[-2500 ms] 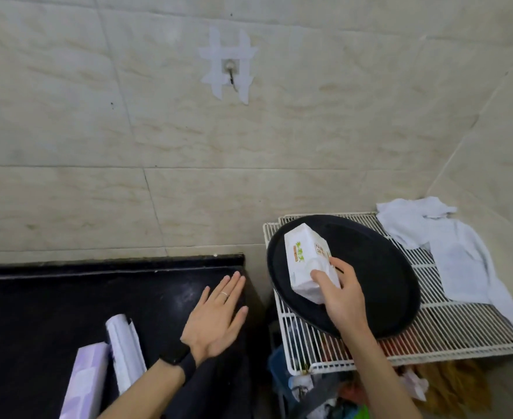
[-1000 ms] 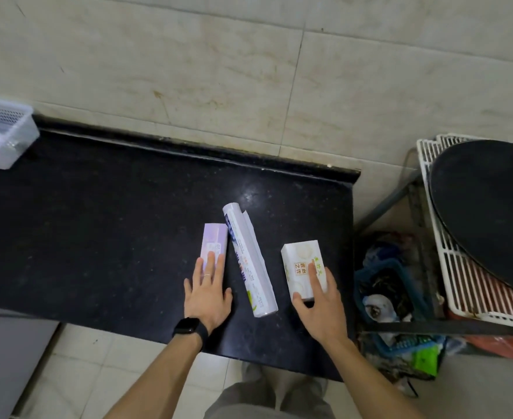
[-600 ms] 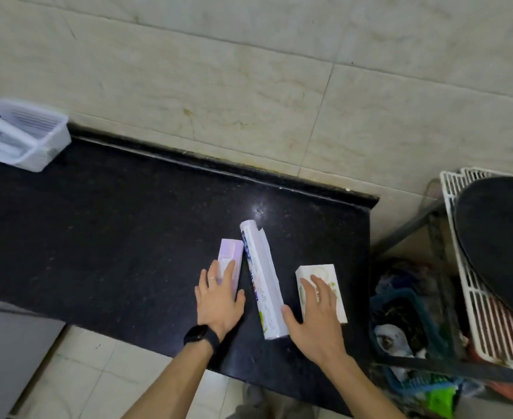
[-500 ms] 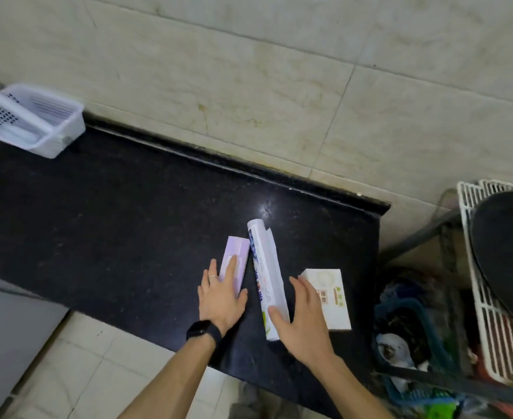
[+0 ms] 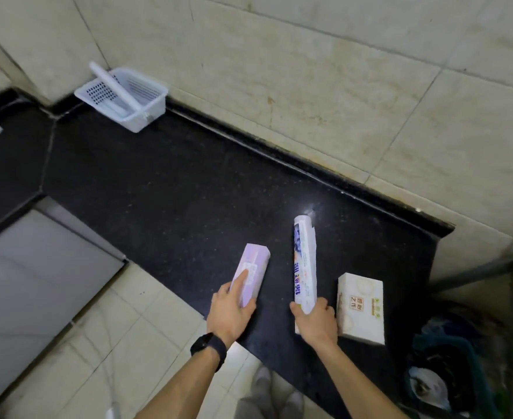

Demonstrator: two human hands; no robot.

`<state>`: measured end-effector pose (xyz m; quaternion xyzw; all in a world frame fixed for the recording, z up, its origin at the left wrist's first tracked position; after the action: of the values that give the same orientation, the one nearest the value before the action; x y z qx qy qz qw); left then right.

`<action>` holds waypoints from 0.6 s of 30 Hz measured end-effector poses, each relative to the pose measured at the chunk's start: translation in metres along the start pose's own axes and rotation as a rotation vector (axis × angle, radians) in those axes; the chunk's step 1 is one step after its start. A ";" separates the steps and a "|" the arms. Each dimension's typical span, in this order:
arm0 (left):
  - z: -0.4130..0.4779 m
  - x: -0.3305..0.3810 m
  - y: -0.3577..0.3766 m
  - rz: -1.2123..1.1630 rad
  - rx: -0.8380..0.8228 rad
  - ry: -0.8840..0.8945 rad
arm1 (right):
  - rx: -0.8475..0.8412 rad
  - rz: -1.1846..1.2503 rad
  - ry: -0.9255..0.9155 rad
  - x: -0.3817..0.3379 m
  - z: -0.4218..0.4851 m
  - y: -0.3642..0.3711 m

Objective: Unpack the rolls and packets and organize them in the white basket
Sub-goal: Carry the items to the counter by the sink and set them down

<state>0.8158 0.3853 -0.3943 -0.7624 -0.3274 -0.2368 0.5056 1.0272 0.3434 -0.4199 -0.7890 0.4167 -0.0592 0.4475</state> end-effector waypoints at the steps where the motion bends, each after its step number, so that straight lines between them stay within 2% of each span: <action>1: -0.004 -0.002 -0.006 -0.021 0.020 -0.011 | -0.013 0.046 -0.017 0.000 -0.002 -0.003; 10: -0.067 -0.030 -0.070 -0.182 0.286 -0.066 | -0.170 0.411 -0.125 0.006 -0.027 -0.029; 13: -0.093 -0.051 -0.092 -0.227 0.381 -0.097 | -0.226 0.358 -0.245 -0.018 -0.046 -0.030; 18: -0.123 -0.094 -0.139 -0.241 0.527 -0.163 | -0.212 0.234 -0.539 -0.087 -0.094 -0.022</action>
<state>0.6466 0.2853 -0.3276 -0.5771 -0.5049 -0.1400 0.6264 0.9407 0.3492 -0.3237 -0.7654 0.3748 0.2478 0.4607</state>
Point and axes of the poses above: each hand's wrist, its own z-axis towards the middle knuckle, its own y-axis out of the palm, x = y × z, the point moved 3 cm from there along z, towards the middle knuckle, and after that the axes turned 10 degrees about -z, right-handed, at the moved point
